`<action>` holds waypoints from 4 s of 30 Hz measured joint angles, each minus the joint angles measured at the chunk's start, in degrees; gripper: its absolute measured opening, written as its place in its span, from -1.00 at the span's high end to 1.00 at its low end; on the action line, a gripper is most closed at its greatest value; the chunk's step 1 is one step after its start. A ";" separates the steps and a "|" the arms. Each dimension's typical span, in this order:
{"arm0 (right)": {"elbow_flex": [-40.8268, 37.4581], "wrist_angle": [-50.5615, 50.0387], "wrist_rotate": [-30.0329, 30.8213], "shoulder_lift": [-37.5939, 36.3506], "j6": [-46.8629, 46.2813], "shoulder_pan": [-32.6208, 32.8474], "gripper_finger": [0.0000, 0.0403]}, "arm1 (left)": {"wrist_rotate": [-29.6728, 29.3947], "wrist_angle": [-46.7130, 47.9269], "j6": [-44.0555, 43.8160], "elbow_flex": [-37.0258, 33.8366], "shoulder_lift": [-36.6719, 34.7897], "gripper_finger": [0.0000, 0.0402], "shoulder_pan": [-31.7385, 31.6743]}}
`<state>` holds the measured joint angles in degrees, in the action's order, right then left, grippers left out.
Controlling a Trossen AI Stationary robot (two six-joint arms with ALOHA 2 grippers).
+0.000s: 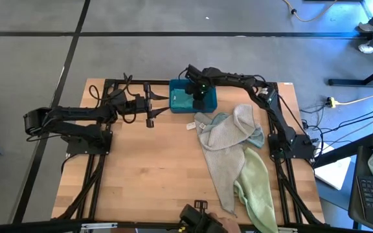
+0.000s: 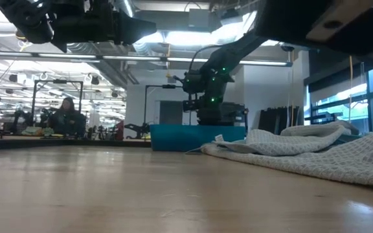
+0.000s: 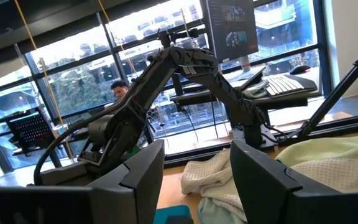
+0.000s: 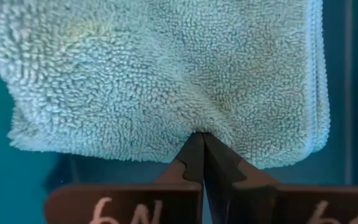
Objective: Fold microfiber towels
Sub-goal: Put the folded blue towel into the blue bin, then fold the left gray towel
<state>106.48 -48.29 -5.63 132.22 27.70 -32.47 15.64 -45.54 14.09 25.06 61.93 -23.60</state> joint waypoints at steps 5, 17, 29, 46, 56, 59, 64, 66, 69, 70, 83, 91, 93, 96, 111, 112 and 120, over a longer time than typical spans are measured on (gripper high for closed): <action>0.00 0.85 -0.13 0.00 0.02 0.00 0.99 | 0.00 0.04 -0.18 0.00 0.00 0.12 0.01; 0.00 2.17 -0.65 0.00 1.40 -1.48 0.99 | 0.00 0.09 0.00 0.00 0.02 0.12 0.01; 0.00 3.43 -3.54 0.17 1.19 -2.69 0.99 | -0.44 0.97 0.75 0.00 0.02 0.12 0.01; 0.99 -2.36 -0.54 0.22 0.32 -3.21 0.98 | -1.53 1.57 1.24 0.00 0.04 0.12 0.01; 4.98 -2.57 -3.19 -0.11 -0.63 -1.02 0.98 | -1.51 1.58 -0.05 0.00 0.04 0.12 0.00; 5.64 -3.57 -3.04 -0.11 -1.24 -0.49 0.97 | -1.51 1.99 -0.07 0.00 0.04 0.12 0.01; 9.87 -12.72 -3.56 -0.11 -4.37 0.32 0.97 | -1.71 3.10 0.45 0.00 0.04 0.12 0.00; 12.47 -18.75 -5.21 -0.11 -4.99 0.84 0.97 | -2.08 3.37 1.51 0.00 0.04 0.12 0.01; 15.48 -28.02 -9.02 -0.11 -5.78 2.45 0.97 | -3.30 3.74 2.91 0.00 0.04 0.12 -0.01; 15.90 -30.81 -10.24 -0.11 -6.43 3.28 0.97 | -3.72 3.73 2.99 0.00 0.04 0.12 -0.01; 10.47 -41.35 -10.63 -6.97 -17.78 16.03 0.97 | -7.62 9.49 7.32 0.00 -2.81 0.12 -0.41; -9.65 -23.75 -3.60 -22.63 -33.69 21.79 0.97 | -9.63 16.27 6.16 0.04 -13.03 0.12 0.14; -16.08 -16.45 -2.15 -25.49 -37.03 23.22 0.97 | -8.22 16.76 5.78 0.04 -14.56 0.12 0.24; -23.78 -6.86 -1.53 -28.17 -40.03 25.27 0.97 | -5.51 16.13 4.72 0.04 -15.98 0.12 0.27; -28.46 3.71 31.44 -26.01 -45.57 43.24 0.97 | -5.44 14.11 6.03 0.04 -15.96 0.12 0.27; -28.42 3.69 31.56 -26.01 -46.65 44.47 0.97 | -5.44 14.11 6.05 0.04 -15.96 0.12 0.27; -28.41 -2.12 24.75 -26.01 -62.54 48.93 0.97 | -5.44 12.09 6.05 0.04 -15.96 0.12 0.27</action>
<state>78.06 -50.41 19.12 106.21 -34.84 16.46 10.20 -33.45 20.14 25.10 45.98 -23.33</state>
